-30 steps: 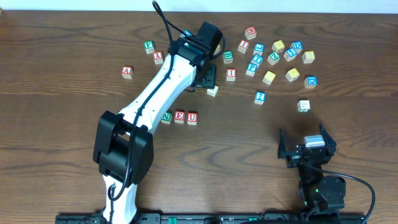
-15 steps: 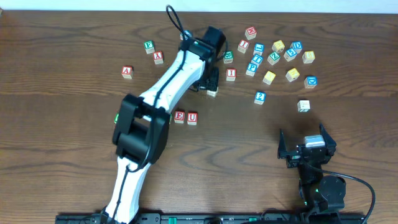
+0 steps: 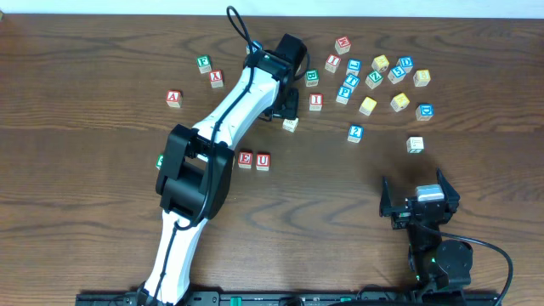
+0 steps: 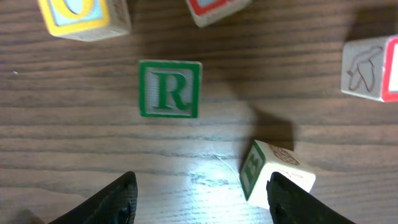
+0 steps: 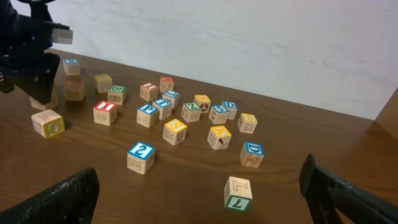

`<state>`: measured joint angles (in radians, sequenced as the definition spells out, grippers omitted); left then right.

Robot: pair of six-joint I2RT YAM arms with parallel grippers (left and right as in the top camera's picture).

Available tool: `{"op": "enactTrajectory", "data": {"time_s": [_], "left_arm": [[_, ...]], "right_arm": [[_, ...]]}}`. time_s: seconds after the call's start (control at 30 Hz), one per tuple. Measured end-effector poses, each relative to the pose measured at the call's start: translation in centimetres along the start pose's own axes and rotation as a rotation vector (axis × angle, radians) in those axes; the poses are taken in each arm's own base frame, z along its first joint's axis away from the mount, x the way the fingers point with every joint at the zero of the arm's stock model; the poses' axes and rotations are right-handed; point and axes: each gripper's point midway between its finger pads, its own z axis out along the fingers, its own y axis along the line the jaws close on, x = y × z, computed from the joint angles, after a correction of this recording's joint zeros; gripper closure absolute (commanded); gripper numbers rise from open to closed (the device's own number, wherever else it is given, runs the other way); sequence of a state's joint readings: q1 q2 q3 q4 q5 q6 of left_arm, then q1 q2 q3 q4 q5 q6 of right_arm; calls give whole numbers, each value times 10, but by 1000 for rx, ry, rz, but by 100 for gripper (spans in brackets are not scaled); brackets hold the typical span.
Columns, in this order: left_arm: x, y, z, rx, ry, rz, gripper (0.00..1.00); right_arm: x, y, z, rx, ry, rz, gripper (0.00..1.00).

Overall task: Spell out NEURIPS
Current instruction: 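Move the left gripper over the green R block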

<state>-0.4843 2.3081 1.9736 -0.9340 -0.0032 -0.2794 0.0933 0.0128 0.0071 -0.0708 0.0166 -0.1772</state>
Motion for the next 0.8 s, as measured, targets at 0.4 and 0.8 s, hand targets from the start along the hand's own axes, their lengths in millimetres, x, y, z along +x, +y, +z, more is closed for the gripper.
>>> {"op": "enactTrajectory", "data": {"time_s": [0.4, 0.8], "left_arm": [[-21, 15, 1, 9, -61, -41, 39], [-32, 11, -1, 24, -107, -30, 38]], "right_arm": [[0, 0, 0, 0, 0, 0, 1], [0, 0, 0, 0, 0, 0, 1]]}}
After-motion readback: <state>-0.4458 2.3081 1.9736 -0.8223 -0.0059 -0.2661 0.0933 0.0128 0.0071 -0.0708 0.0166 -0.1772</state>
